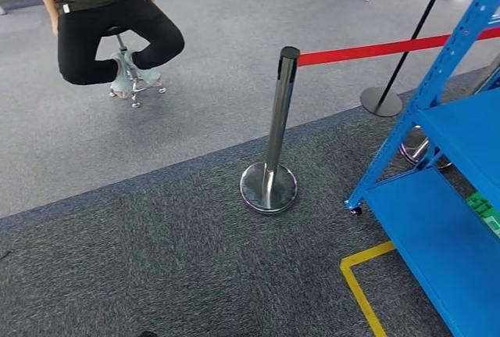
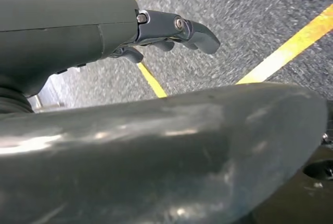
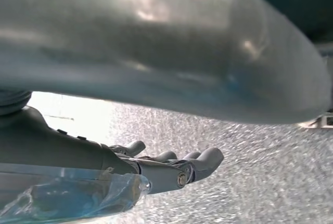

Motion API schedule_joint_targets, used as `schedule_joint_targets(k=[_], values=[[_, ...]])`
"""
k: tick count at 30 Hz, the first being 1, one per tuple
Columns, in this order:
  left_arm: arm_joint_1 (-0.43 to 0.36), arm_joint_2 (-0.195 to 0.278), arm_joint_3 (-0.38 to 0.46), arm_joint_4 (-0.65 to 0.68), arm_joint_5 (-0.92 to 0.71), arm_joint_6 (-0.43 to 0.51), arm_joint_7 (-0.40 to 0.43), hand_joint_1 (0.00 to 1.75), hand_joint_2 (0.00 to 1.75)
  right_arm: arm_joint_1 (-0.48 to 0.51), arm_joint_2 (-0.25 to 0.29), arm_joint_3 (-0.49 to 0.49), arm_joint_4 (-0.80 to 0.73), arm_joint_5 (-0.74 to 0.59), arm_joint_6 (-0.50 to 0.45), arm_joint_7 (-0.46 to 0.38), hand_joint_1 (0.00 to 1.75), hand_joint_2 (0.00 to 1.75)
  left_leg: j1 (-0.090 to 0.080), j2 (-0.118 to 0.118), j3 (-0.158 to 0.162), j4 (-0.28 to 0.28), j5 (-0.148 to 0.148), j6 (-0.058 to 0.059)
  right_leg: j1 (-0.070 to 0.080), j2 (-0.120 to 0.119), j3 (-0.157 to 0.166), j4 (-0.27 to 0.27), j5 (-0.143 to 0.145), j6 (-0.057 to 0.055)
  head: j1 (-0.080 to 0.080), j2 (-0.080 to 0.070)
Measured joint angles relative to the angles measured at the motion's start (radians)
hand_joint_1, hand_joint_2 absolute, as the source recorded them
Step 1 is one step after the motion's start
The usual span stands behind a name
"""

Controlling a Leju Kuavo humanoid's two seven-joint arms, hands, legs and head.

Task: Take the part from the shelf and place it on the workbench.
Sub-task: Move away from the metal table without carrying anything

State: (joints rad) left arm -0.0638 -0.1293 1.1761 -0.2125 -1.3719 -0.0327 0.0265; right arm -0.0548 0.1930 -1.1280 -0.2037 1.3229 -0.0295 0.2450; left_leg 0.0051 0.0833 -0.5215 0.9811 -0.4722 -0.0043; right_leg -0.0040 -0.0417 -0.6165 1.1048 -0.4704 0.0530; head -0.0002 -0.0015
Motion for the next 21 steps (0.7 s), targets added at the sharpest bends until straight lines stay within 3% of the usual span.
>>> schedule_joint_targets(k=[2,5,7,9,10,11,12,14,16,18,20,21], values=[[-0.001,0.001,0.000,0.000,-0.002,0.000,0.004,0.00,0.00,-0.003,0.000,0.000,0.000,0.002,-0.003,0.010,0.00,0.00,-0.005,0.017,0.008,0.002,-0.007,-0.011,0.003,-0.021,0.039,-0.069,0.020,-0.010,-0.002,0.000],[-0.007,0.000,0.000,0.000,-0.005,0.000,0.008,0.00,0.00,-0.004,-0.001,0.000,0.000,0.004,-0.005,0.015,0.00,0.00,-0.003,0.033,0.016,0.001,-0.013,-0.027,0.005,0.011,0.034,-0.074,0.021,-0.034,-0.004,0.000],[-0.009,0.000,-0.001,0.000,-0.006,0.000,0.009,0.00,0.00,-0.005,-0.001,0.000,0.000,0.004,-0.007,0.016,0.00,0.00,0.001,-0.005,-0.001,0.046,-0.049,-0.037,0.001,0.032,0.036,-0.078,0.026,-0.046,-0.008,0.000],[-0.008,0.000,-0.001,0.000,-0.007,0.000,0.008,0.00,0.00,-0.008,-0.001,0.000,0.000,0.002,-0.007,0.015,0.00,0.00,0.003,-0.057,-0.062,0.174,-0.114,-0.041,-0.001,0.056,0.033,-0.079,0.029,-0.053,-0.014,0.000],[-0.005,0.000,-0.001,0.000,-0.006,-0.001,0.006,0.00,0.00,-0.009,-0.001,0.000,0.000,0.001,-0.006,0.015,0.00,0.00,0.003,-0.068,-0.098,0.241,-0.138,-0.041,-0.001,0.071,0.032,-0.079,0.029,-0.055,-0.014,0.000],[-0.003,-0.001,-0.001,0.000,-0.005,-0.002,0.004,0.00,0.00,-0.009,-0.001,0.000,0.000,0.001,-0.006,0.014,0.00,0.00,0.003,-0.074,-0.125,0.285,-0.144,-0.040,-0.001,0.086,0.032,-0.079,0.030,-0.055,-0.014,0.000],[-0.002,-0.001,-0.001,0.000,-0.003,-0.003,0.002,0.00,0.00,-0.009,-0.001,0.000,0.000,0.001,-0.006,0.013,0.00,0.00,0.002,-0.077,-0.135,0.292,-0.130,-0.038,-0.001,0.102,0.032,-0.079,0.030,-0.055,-0.014,0.000],[-0.001,0.000,0.000,0.000,-0.002,-0.004,0.000,0.00,0.00,-0.008,-0.001,0.000,0.000,0.000,-0.006,0.013,0.00,0.00,0.003,-0.096,-0.101,0.195,-0.054,-0.032,-0.002,0.132,0.034,-0.079,0.031,-0.052,-0.014,0.000],[-0.002,0.001,0.000,0.000,-0.002,-0.004,0.000,0.00,0.00,-0.010,-0.001,0.000,0.000,0.001,-0.006,0.012,0.00,0.00,0.005,-0.143,-0.047,0.064,0.005,-0.025,-0.001,0.160,0.031,-0.076,0.032,-0.045,-0.014,0.000],[-0.004,0.002,-0.001,0.000,-0.005,-0.004,0.004,0.00,0.00,-0.010,-0.001,0.000,0.000,0.004,-0.006,0.012,0.00,0.00,0.006,-0.168,-0.025,0.009,0.013,-0.020,-0.002,0.183,0.023,-0.077,0.035,-0.032,-0.014,0.000],[-0.006,0.001,-0.001,0.000,-0.011,-0.003,0.009,0.00,0.00,-0.005,-0.001,0.000,0.000,0.006,-0.007,0.012,0.00,0.00,0.007,-0.148,-0.023,0.002,0.014,-0.011,-0.006,0.196,0.015,-0.082,0.037,-0.019,-0.014,0.000],[-0.007,0.000,-0.001,0.000,-0.012,-0.002,0.010,0.00,0.00,-0.003,-0.001,0.000,0.000,0.005,-0.008,0.012,0.00,0.00,0.008,-0.135,-0.022,-0.001,0.016,-0.004,-0.005,0.178,0.008,-0.072,0.028,-0.014,-0.012,0.000]])
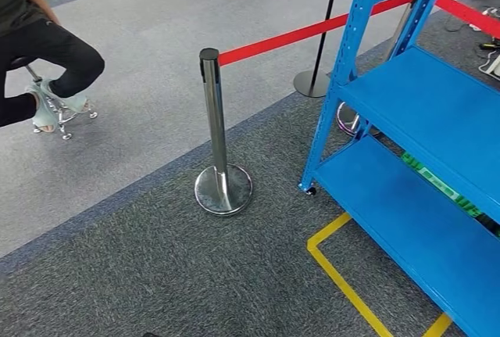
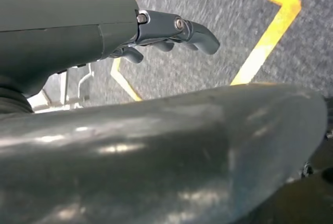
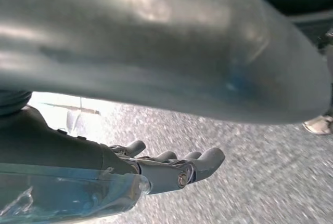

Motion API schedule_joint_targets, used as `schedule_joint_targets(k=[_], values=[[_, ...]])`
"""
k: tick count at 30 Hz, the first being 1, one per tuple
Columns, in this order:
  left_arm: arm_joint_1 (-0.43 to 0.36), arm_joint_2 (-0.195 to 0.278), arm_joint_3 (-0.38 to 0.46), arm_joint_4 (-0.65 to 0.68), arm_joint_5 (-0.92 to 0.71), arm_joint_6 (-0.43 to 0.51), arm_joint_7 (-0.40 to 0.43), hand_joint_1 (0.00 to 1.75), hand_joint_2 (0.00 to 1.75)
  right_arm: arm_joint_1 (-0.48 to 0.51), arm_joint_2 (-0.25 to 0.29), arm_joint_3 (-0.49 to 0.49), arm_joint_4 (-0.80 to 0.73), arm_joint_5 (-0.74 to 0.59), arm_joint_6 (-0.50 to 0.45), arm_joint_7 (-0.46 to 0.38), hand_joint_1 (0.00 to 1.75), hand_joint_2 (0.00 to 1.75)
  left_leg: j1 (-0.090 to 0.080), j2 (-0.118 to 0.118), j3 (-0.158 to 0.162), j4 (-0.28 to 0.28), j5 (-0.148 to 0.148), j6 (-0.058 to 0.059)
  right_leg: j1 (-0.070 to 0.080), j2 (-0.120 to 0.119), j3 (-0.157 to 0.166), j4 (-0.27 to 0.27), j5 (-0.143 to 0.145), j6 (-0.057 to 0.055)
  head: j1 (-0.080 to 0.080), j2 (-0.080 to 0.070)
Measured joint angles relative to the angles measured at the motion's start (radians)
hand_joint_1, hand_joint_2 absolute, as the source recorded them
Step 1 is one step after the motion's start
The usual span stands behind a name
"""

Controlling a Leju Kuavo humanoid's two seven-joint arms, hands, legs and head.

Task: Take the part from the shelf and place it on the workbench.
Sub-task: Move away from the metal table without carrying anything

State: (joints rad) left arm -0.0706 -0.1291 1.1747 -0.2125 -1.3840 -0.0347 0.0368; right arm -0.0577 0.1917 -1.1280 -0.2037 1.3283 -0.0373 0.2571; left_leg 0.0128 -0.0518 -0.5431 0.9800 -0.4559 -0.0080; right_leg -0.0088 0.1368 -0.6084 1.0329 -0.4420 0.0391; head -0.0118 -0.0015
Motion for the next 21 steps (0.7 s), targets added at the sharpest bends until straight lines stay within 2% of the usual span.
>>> schedule_joint_targets(k=[1,3,4,5,6,7,8,9,10,11,12,14,15,17,18,19,20,21], values=[[0.001,0.000,0.000,0.000,0.000,0.001,0.000,0.00,0.00,0.001,0.000,0.000,0.000,0.000,0.000,0.000,0.00,0.00,0.001,0.014,0.001,-0.003,0.002,0.006,0.002,-0.030,-0.014,0.029,-0.021,0.004,0.004,0.000],[0.004,0.000,0.000,0.000,-0.001,0.002,0.002,0.00,0.00,-0.002,0.000,0.000,0.000,-0.001,-0.001,-0.002,0.00,0.00,-0.003,0.045,0.003,-0.004,0.000,0.015,0.004,-0.102,-0.067,0.148,-0.090,0.010,0.010,0.000],[0.006,0.001,0.000,0.000,0.000,0.002,0.002,0.00,0.00,-0.004,0.000,0.000,0.000,-0.001,-0.001,-0.003,0.00,0.00,-0.005,0.061,0.003,-0.004,-0.001,0.016,0.003,-0.118,-0.097,0.215,-0.121,0.013,0.011,0.000],[0.007,0.001,0.000,0.000,0.000,0.002,0.003,0.00,0.00,-0.005,0.000,0.000,0.000,-0.001,-0.001,-0.004,0.00,0.00,-0.006,0.077,0.004,-0.004,-0.002,0.017,0.003,-0.126,-0.118,0.261,-0.136,0.015,0.011,0.000],[0.007,0.001,0.000,0.000,0.000,0.002,0.003,0.00,0.00,-0.005,0.000,0.000,0.000,-0.001,-0.002,-0.005,0.00,0.00,-0.006,0.091,0.006,-0.004,-0.004,0.016,0.003,-0.129,-0.120,0.272,-0.132,0.017,0.011,0.000],[0.007,0.000,0.000,0.000,0.001,0.002,0.003,0.00,0.00,-0.003,0.000,0.000,0.000,-0.001,-0.002,-0.005,0.00,0.00,-0.006,0.104,0.009,-0.004,-0.006,0.015,0.002,-0.134,-0.101,0.242,-0.110,0.018,0.011,0.000],[0.006,0.000,0.000,0.000,0.001,0.002,0.003,0.00,0.00,-0.003,0.000,0.000,0.000,-0.001,-0.002,-0.006,0.00,0.00,-0.006,0.116,0.014,-0.003,-0.009,0.012,0.002,-0.144,-0.065,0.180,-0.076,0.018,0.011,0.000],[0.006,0.000,0.000,0.000,0.001,0.001,0.003,0.00,0.00,-0.002,0.000,0.000,0.000,-0.001,-0.002,-0.006,0.00,0.00,-0.006,0.127,0.020,-0.003,-0.013,0.008,0.003,-0.167,-0.025,0.107,-0.048,0.017,0.012,0.000],[0.005,0.000,0.000,0.000,0.001,0.001,0.003,0.00,0.00,-0.003,-0.001,0.000,0.000,0.000,-0.003,-0.007,0.00,0.00,-0.009,0.137,0.025,-0.001,-0.018,0.002,0.004,-0.185,0.009,0.046,-0.026,0.013,0.011,0.000],[0.005,0.001,0.000,0.000,0.001,0.001,0.003,0.00,0.00,-0.005,-0.001,0.000,0.000,-0.001,-0.003,-0.008,0.00,0.00,-0.011,0.146,0.028,0.000,-0.021,-0.003,0.006,-0.198,0.029,0.010,-0.016,0.007,0.010,0.000],[0.004,0.001,0.000,0.000,0.001,0.001,0.003,0.00,0.00,-0.007,-0.001,0.000,0.000,-0.001,-0.003,-0.009,0.00,0.00,-0.013,0.154,0.031,0.001,-0.023,-0.008,0.008,-0.203,0.034,-0.001,-0.016,-0.001,0.010,0.000],[0.002,0.002,0.000,0.000,0.001,0.002,0.003,0.00,0.00,-0.008,-0.001,0.000,0.000,-0.002,-0.002,-0.011,0.00,0.00,-0.013,0.170,0.033,0.001,-0.024,-0.017,0.009,-0.180,0.029,0.001,-0.013,-0.016,0.009,0.000],[0.000,0.002,0.000,0.000,0.001,0.002,0.003,0.00,0.00,-0.007,-0.001,0.000,0.000,-0.003,-0.002,-0.012,0.00,0.00,-0.012,0.164,0.033,0.004,-0.030,-0.022,0.008,-0.169,0.027,0.000,-0.011,-0.022,0.009,0.000],[-0.002,0.002,0.000,0.000,0.001,0.002,0.003,0.00,0.00,-0.008,-0.001,0.000,0.000,-0.003,-0.002,-0.012,0.00,0.00,-0.008,0.119,0.009,0.058,-0.069,-0.032,0.004,-0.148,0.026,-0.004,-0.006,-0.034,0.007,0.000],[-0.001,0.002,0.000,0.000,0.001,0.003,0.003,0.00,0.00,-0.009,-0.001,0.000,0.000,-0.003,-0.002,-0.013,0.00,0.00,-0.006,0.091,-0.018,0.117,-0.100,-0.035,0.003,-0.137,0.025,-0.005,-0.004,-0.038,0.005,0.000],[0.001,0.002,0.000,0.000,0.000,0.003,0.007,0.00,0.00,-0.010,-0.001,0.000,0.000,-0.003,-0.002,-0.014,0.00,0.00,-0.006,0.074,-0.053,0.187,-0.132,-0.036,0.002,-0.124,0.023,-0.005,-0.003,-0.041,0.004,0.000],[0.003,0.002,0.000,0.000,-0.003,0.004,0.014,0.00,0.00,-0.010,-0.001,0.000,0.000,-0.002,-0.002,-0.014,0.00,0.00,-0.006,0.066,-0.085,0.247,-0.152,-0.036,0.002,-0.109,0.021,-0.005,-0.002,-0.042,0.003,0.000],[0.004,0.002,-0.001,0.000,-0.009,0.006,0.024,0.00,0.00,-0.010,-0.001,0.000,0.000,-0.001,-0.004,-0.013,0.00,0.00,-0.006,0.063,-0.106,0.281,-0.155,-0.036,0.002,-0.094,0.020,-0.005,-0.001,-0.043,0.003,0.000]])
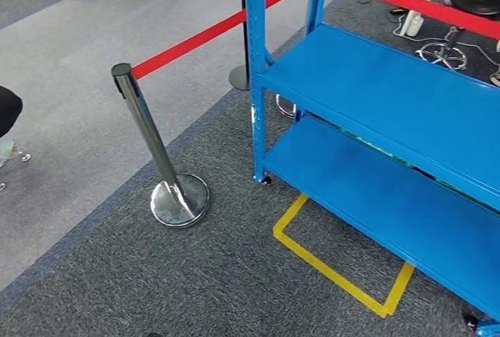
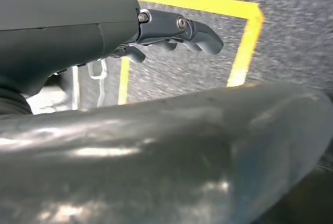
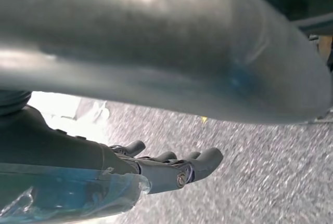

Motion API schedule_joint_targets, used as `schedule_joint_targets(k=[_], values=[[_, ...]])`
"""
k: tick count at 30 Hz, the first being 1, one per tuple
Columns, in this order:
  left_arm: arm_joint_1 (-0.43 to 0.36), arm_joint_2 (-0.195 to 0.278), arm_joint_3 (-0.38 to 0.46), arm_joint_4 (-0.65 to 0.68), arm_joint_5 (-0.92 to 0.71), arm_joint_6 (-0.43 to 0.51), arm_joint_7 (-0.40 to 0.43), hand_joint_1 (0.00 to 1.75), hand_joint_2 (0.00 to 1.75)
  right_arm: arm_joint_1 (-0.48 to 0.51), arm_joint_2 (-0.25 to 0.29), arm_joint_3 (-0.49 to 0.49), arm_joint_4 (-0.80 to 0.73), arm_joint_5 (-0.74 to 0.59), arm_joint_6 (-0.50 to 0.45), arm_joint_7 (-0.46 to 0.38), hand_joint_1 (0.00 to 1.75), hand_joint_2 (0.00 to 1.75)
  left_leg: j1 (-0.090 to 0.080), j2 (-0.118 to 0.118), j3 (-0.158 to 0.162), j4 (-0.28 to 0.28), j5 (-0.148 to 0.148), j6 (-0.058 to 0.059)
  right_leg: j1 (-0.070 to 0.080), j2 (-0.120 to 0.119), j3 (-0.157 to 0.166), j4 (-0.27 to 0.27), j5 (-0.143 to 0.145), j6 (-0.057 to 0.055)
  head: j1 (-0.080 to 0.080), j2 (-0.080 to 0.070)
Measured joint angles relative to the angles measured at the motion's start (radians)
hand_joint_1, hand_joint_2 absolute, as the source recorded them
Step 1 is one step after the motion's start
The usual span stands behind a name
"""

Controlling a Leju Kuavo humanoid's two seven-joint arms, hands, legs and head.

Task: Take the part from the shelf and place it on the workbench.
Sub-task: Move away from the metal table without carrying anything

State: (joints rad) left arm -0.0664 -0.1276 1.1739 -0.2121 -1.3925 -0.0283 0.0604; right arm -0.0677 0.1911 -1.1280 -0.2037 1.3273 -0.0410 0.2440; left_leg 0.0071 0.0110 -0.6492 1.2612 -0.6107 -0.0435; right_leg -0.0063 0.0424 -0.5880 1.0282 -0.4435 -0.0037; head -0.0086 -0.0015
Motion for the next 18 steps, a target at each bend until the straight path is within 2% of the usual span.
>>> schedule_joint_targets(k=[1,2,3,4,5,6,7,8,9,10,11,12,13,14,15,16,17,18], values=[[0.001,0.000,-0.001,0.000,-0.006,0.002,0.011,0.00,0.00,0.001,0.000,0.000,0.000,0.001,-0.003,0.002,0.00,0.00,0.000,-0.003,-0.003,-0.003,0.018,0.002,0.000,0.015,0.000,0.000,0.001,0.001,0.000,0.000],[0.001,0.001,-0.002,0.000,-0.011,0.005,0.020,0.00,0.00,0.001,0.000,0.000,0.000,0.002,-0.008,0.003,0.00,0.00,0.000,-0.008,0.012,-0.044,0.053,0.004,-0.001,0.031,0.000,0.000,0.002,0.003,0.000,0.000],[0.000,0.002,-0.004,0.000,-0.014,0.006,0.026,0.00,0.00,0.001,0.001,0.000,0.000,0.002,-0.012,0.005,0.00,0.00,0.002,-0.026,0.039,-0.109,0.094,0.007,-0.002,0.045,0.000,0.000,0.004,0.005,0.000,0.000],[0.000,0.003,-0.005,0.000,-0.015,0.007,0.031,0.00,0.00,0.000,0.002,0.000,0.000,0.002,-0.017,0.006,0.00,0.00,0.004,-0.055,0.068,-0.177,0.124,0.010,-0.001,0.059,-0.002,0.002,0.005,0.010,-0.001,0.000],[-0.001,0.003,-0.006,0.000,-0.015,0.007,0.035,0.00,0.00,-0.001,0.002,0.000,0.000,0.003,-0.021,0.008,0.00,0.00,0.007,-0.079,0.091,-0.230,0.141,0.011,-0.001,0.072,-0.006,0.003,0.006,0.015,-0.002,0.000],[-0.002,0.004,-0.007,0.000,-0.014,0.007,0.040,0.00,0.00,-0.002,0.003,0.000,0.000,0.003,-0.024,0.010,0.00,0.00,0.008,-0.099,0.103,-0.261,0.146,0.013,-0.002,0.083,-0.010,0.002,0.008,0.022,-0.002,0.000],[-0.003,0.004,-0.006,0.000,-0.012,0.006,0.045,0.00,0.00,-0.002,0.004,0.000,0.000,0.003,-0.027,0.011,0.00,0.00,0.008,-0.104,0.107,-0.272,0.143,0.015,-0.003,0.095,-0.014,0.000,0.011,0.029,-0.003,0.000],[-0.004,0.003,-0.006,0.000,-0.010,0.005,0.047,0.00,0.00,0.000,0.004,0.000,0.000,0.004,-0.029,0.012,0.00,0.00,0.008,-0.092,0.107,-0.274,0.144,0.019,-0.005,0.106,-0.018,-0.004,0.015,0.037,-0.002,0.000],[-0.005,0.003,-0.006,0.000,-0.008,0.004,0.048,0.00,0.00,0.003,0.005,0.000,0.000,0.004,-0.029,0.013,0.00,0.00,0.009,-0.080,0.108,-0.277,0.147,0.025,-0.006,0.102,-0.022,-0.003,0.014,0.043,-0.002,0.000],[-0.005,0.003,-0.006,0.000,-0.008,0.004,0.048,0.00,0.00,0.004,0.005,0.000,0.000,0.004,-0.028,0.013,0.00,0.00,0.009,-0.066,0.110,-0.280,0.150,0.032,-0.005,0.083,-0.031,0.010,0.005,0.048,0.001,0.000],[-0.005,0.003,-0.006,0.000,-0.009,0.007,0.052,0.00,0.00,0.004,0.005,0.000,0.000,0.004,-0.026,0.014,0.00,0.00,0.010,-0.052,0.111,-0.283,0.151,0.038,-0.003,0.053,-0.047,0.042,-0.018,0.051,0.005,0.000],[-0.004,0.003,-0.007,0.000,-0.012,0.011,0.062,0.00,0.00,0.003,0.005,0.000,0.000,0.006,-0.026,0.014,0.00,0.00,0.008,-0.038,0.111,-0.284,0.151,0.042,-0.002,0.016,-0.071,0.096,-0.051,0.054,0.008,0.000],[-0.003,0.003,-0.009,0.000,-0.018,0.016,0.079,0.00,0.00,0.000,0.005,0.001,0.000,0.008,-0.028,0.015,0.00,0.00,0.006,-0.023,0.112,-0.283,0.150,0.046,-0.001,-0.011,-0.103,0.166,-0.088,0.057,0.011,0.000],[-0.001,0.003,-0.012,0.000,-0.023,0.020,0.098,0.00,0.00,-0.001,0.005,0.001,0.000,0.011,-0.031,0.016,0.00,0.00,0.004,-0.008,0.113,-0.283,0.149,0.047,-0.002,-0.025,-0.132,0.231,-0.117,0.059,0.012,0.000],[0.000,0.003,-0.015,0.000,-0.027,0.022,0.114,0.00,0.00,-0.002,0.005,0.002,0.000,0.014,-0.034,0.017,0.00,0.00,0.002,0.006,0.113,-0.283,0.148,0.048,-0.003,-0.032,-0.148,0.273,-0.130,0.061,0.012,0.000],[0.000,0.002,-0.018,0.000,-0.029,0.022,0.124,0.00,0.00,-0.001,0.005,0.003,0.000,0.017,-0.037,0.019,0.00,0.00,0.002,0.019,0.115,-0.283,0.147,0.047,-0.003,-0.036,-0.146,0.277,-0.124,0.062,0.012,0.000],[-0.001,0.002,-0.020,0.000,-0.029,0.021,0.127,0.00,0.00,0.001,0.005,0.003,0.000,0.018,-0.039,0.020,0.00,0.00,0.002,0.028,0.117,-0.283,0.146,0.046,-0.003,-0.040,-0.122,0.239,-0.100,0.062,0.012,0.000],[-0.003,0.001,-0.022,0.000,-0.028,0.020,0.127,0.00,0.00,0.001,0.005,0.003,0.000,0.019,-0.041,0.021,0.00,0.00,0.002,0.037,0.121,-0.283,0.143,0.044,-0.003,-0.051,-0.081,0.172,-0.067,0.061,0.012,0.000]])
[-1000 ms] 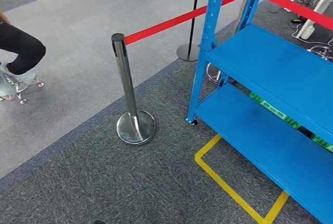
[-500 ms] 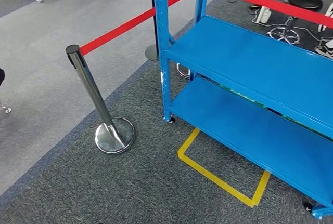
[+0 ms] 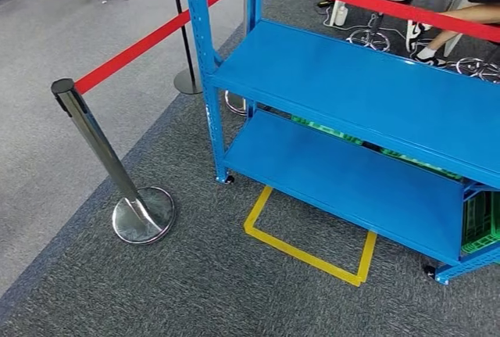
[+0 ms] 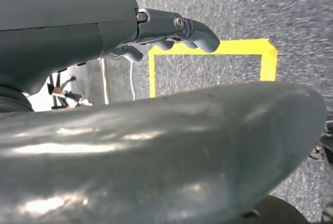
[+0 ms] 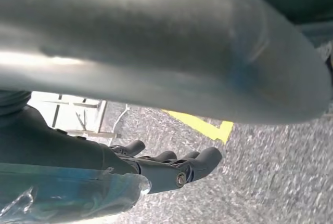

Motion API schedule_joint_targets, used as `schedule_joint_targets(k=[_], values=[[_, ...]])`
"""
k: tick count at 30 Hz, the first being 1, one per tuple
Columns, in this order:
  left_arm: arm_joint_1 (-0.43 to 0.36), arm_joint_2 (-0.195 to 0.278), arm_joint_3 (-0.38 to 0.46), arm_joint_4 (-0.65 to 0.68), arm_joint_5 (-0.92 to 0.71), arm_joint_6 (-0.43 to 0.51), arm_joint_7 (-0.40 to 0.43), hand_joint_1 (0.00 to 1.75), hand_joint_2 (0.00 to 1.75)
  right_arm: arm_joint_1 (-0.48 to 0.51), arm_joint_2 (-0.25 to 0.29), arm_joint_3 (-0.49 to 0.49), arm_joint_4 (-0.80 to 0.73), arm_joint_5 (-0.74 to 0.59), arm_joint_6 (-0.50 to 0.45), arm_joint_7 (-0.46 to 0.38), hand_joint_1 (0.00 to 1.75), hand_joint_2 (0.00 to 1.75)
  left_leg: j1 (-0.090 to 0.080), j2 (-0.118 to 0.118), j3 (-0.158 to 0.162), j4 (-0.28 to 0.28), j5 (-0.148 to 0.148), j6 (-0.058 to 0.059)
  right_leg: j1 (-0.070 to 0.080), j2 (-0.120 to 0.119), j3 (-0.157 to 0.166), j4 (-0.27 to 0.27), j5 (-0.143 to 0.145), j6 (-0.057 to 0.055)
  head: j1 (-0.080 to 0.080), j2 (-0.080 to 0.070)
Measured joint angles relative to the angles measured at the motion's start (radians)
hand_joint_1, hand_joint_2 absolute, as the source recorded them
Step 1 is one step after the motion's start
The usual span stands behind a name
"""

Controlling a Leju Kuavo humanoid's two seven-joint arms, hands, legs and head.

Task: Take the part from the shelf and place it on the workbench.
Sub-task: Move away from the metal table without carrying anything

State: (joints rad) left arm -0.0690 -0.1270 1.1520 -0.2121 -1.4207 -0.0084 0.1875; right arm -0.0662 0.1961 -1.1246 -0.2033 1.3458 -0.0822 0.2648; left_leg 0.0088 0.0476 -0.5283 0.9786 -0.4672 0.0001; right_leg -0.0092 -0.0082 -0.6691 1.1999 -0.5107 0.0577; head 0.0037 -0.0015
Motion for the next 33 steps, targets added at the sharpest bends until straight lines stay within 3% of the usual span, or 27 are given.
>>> schedule_joint_targets(k=[2,3,4,6,7,9,11,12,13,14,15,17,19,21,23,25,27,28,29,31,33], values=[[-0.001,-0.001,-0.002,0.000,0.002,-0.001,0.000,0.00,0.00,-0.002,0.000,0.000,0.000,0.001,-0.002,0.000,0.00,0.00,-0.006,0.014,0.008,0.002,-0.006,-0.009,0.003,-0.034,0.073,-0.127,0.043,-0.008,0.000,0.000],[-0.002,-0.002,-0.003,0.000,0.002,-0.002,-0.001,0.00,0.00,-0.004,0.000,0.000,0.000,0.001,-0.002,0.000,0.00,0.00,-0.009,0.020,0.011,0.003,-0.009,-0.015,0.004,-0.043,0.091,-0.160,0.051,-0.013,-0.001,0.000],[-0.003,-0.002,-0.003,0.000,0.003,-0.002,-0.002,0.00,0.00,-0.005,0.000,0.001,0.000,0.001,-0.003,-0.001,0.00,0.00,-0.011,0.026,0.013,0.003,-0.009,-0.020,0.006,-0.044,0.094,-0.169,0.051,-0.020,-0.003,0.000],[-0.005,-0.002,-0.003,0.000,0.003,-0.002,-0.005,0.00,0.00,-0.005,0.000,0.001,0.000,0.002,-0.004,-0.001,0.00,0.00,-0.008,0.037,0.016,0.001,-0.011,-0.030,0.006,-0.023,0.092,-0.171,0.056,-0.034,-0.005,0.000],[-0.006,-0.002,-0.004,0.000,0.003,-0.002,-0.006,0.00,0.00,-0.004,0.000,0.001,0.000,0.002,-0.005,-0.001,0.00,0.00,-0.006,0.029,0.013,0.010,-0.021,-0.036,0.004,-0.013,0.091,-0.173,0.059,-0.041,-0.006,0.000],[-0.006,-0.002,-0.004,0.000,0.003,-0.002,-0.009,0.00,0.00,-0.004,0.000,0.001,0.000,0.002,-0.006,0.000,0.00,0.00,-0.004,-0.006,-0.020,0.086,-0.071,-0.047,-0.001,0.007,0.090,-0.176,0.064,-0.052,-0.012,0.000],[-0.005,-0.003,-0.004,0.000,0.003,-0.002,-0.010,0.00,0.00,-0.005,0.000,0.001,0.000,0.002,-0.007,0.000,0.00,0.00,-0.003,-0.033,-0.088,0.226,-0.137,-0.050,-0.002,0.029,0.085,-0.176,0.067,-0.057,-0.016,0.000],[-0.004,-0.003,-0.004,0.000,0.003,-0.002,-0.010,0.00,0.00,-0.004,0.000,0.001,0.000,0.002,-0.007,0.000,0.00,0.00,-0.002,-0.037,-0.116,0.278,-0.152,-0.051,-0.002,0.042,0.084,-0.176,0.068,-0.057,-0.016,0.000],[-0.003,-0.004,-0.004,0.000,0.003,-0.002,-0.010,0.00,0.00,-0.003,0.000,0.001,0.000,0.002,-0.006,0.000,0.00,0.00,-0.002,-0.039,-0.128,0.296,-0.144,-0.050,-0.002,0.056,0.083,-0.176,0.068,-0.057,-0.016,0.000],[-0.002,-0.004,-0.004,0.000,0.003,-0.002,-0.010,0.00,0.00,-0.002,0.000,0.001,0.000,0.002,-0.006,0.000,0.00,0.00,-0.001,-0.042,-0.121,0.274,-0.117,-0.049,-0.002,0.070,0.083,-0.176,0.070,-0.055,-0.016,0.000],[-0.002,-0.003,-0.004,0.000,0.003,-0.002,-0.010,0.00,0.00,-0.002,0.001,0.001,0.000,0.002,-0.006,0.000,0.00,0.00,0.000,-0.052,-0.097,0.216,-0.076,-0.047,-0.003,0.085,0.084,-0.176,0.071,-0.053,-0.016,0.000],[-0.002,-0.003,-0.004,0.000,0.003,-0.002,-0.012,0.00,0.00,-0.004,0.001,0.001,0.000,0.002,-0.005,0.000,0.00,0.00,0.007,-0.097,-0.038,0.078,-0.013,-0.043,-0.003,0.112,0.081,-0.174,0.073,-0.045,-0.017,0.000],[-0.004,-0.004,-0.004,0.000,0.003,-0.002,-0.017,0.00,0.00,-0.005,0.001,0.001,0.000,0.002,-0.005,0.000,0.00,0.00,0.009,-0.128,-0.010,0.012,-0.002,-0.036,-0.002,0.134,0.073,-0.175,0.077,-0.031,-0.017,0.000],[-0.006,-0.004,-0.005,0.000,0.003,-0.002,-0.025,0.00,0.00,0.000,0.001,0.001,0.000,0.002,-0.005,-0.001,0.00,0.00,0.007,-0.112,-0.007,0.006,-0.001,-0.022,-0.005,0.147,0.065,-0.182,0.083,-0.017,-0.017,0.000],[-0.006,-0.004,-0.005,0.000,0.004,-0.001,-0.032,0.00,0.00,0.003,0.001,0.001,0.000,0.001,-0.004,-0.001,0.00,0.00,0.008,-0.088,-0.005,0.001,0.003,-0.006,-0.004,0.104,0.049,-0.156,0.064,-0.008,-0.011,0.000],[-0.003,-0.004,-0.005,0.000,0.006,0.001,-0.036,0.00,0.00,-0.001,0.001,0.001,0.000,0.001,-0.004,-0.002,0.00,0.00,0.005,-0.059,-0.004,-0.001,0.003,0.004,-0.002,0.040,0.001,-0.048,0.000,-0.003,-0.003,0.000],[0.002,-0.004,-0.005,0.000,0.013,0.012,-0.039,0.00,0.00,-0.004,0.001,0.001,0.000,-0.001,-0.007,-0.003,0.00,0.00,0.000,-0.028,-0.003,-0.001,0.001,0.007,-0.002,0.019,-0.056,0.079,-0.058,0.001,-0.001,0.000],[0.002,-0.004,-0.004,0.000,0.020,0.023,-0.041,0.00,0.00,-0.003,0.001,0.001,0.000,-0.005,-0.018,-0.003,0.00,0.00,-0.001,-0.017,-0.002,-0.001,0.000,0.007,-0.002,0.016,-0.064,0.104,-0.062,0.002,-0.001,0.000],[0.001,-0.005,-0.002,0.000,0.029,0.036,-0.043,0.00,0.00,-0.001,0.001,0.000,0.000,-0.012,-0.043,-0.004,0.00,0.00,-0.002,-0.009,-0.001,0.000,-0.001,0.007,-0.002,0.015,-0.051,0.088,-0.047,0.002,-0.001,0.000],[-0.003,-0.008,0.003,0.000,0.047,0.060,-0.049,0.00,0.00,0.002,0.002,-0.002,0.000,-0.033,-0.110,-0.003,0.00,0.00,-0.002,-0.001,0.005,0.000,-0.004,0.002,-0.002,0.007,0.025,-0.039,0.013,-0.003,0.000,0.000],[-0.005,-0.012,0.009,0.000,0.055,0.072,-0.052,0.00,0.00,0.000,0.004,-0.007,0.000,-0.051,-0.146,-0.002,0.00,0.00,-0.006,0.004,0.009,0.003,-0.008,-0.006,-0.001,-0.003,0.091,-0.153,0.048,-0.012,-0.001,0.000]])
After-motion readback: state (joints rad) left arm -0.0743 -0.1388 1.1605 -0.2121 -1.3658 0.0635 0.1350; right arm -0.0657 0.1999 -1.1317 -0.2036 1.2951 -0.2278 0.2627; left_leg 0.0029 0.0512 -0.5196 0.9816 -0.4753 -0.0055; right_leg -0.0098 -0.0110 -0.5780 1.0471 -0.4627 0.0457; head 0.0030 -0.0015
